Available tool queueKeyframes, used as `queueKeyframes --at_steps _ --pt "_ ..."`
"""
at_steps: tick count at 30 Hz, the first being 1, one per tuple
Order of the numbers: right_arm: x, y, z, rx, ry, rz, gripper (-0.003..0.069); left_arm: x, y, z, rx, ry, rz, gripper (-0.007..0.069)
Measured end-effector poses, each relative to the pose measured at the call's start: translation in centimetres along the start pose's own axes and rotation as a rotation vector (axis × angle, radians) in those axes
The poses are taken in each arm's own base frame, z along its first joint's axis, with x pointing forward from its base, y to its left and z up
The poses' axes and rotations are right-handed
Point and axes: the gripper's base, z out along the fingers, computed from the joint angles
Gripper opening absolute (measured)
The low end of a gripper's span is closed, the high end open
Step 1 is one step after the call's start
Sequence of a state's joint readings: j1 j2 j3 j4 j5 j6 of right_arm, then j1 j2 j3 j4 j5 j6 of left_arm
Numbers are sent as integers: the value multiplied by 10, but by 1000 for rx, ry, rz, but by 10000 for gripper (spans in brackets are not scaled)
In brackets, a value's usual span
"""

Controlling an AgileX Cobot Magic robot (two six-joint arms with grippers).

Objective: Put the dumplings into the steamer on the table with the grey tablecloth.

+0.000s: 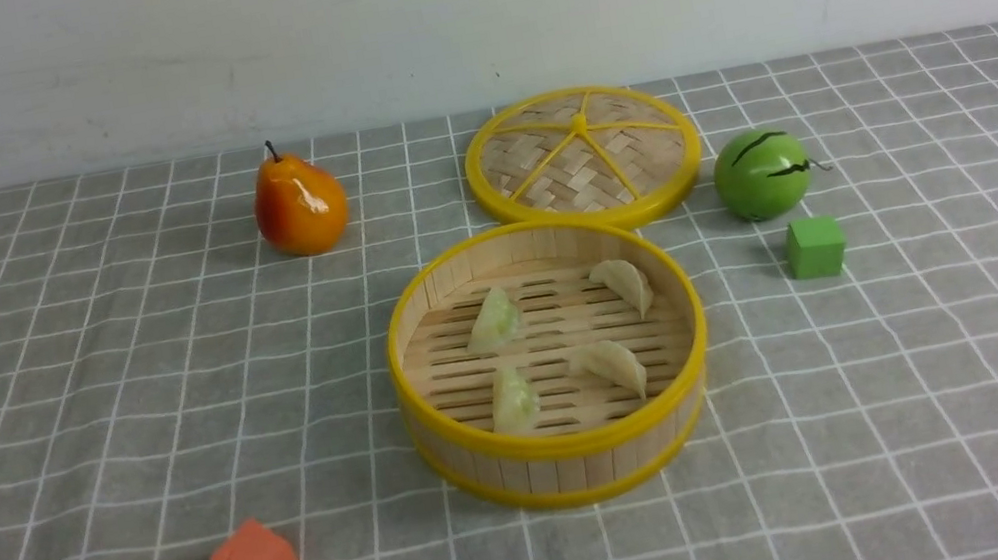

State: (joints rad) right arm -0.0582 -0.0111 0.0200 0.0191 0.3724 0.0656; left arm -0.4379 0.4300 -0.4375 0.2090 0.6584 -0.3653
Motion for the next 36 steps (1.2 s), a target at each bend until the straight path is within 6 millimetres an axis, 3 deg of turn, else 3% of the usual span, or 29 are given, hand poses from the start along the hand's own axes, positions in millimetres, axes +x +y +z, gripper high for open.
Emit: queueKeyframes --at_steps 23,32,36 --pt "0 0 0 1 2 -1 -7 2 0 -1 3 -9 0 94" --pt "0 0 0 1 2 -1 -1 46 10 -1 7 -170 -39 100" --pt "0 0 0 1 2 -1 2 69 13 11 -1 -316 -73 -8"
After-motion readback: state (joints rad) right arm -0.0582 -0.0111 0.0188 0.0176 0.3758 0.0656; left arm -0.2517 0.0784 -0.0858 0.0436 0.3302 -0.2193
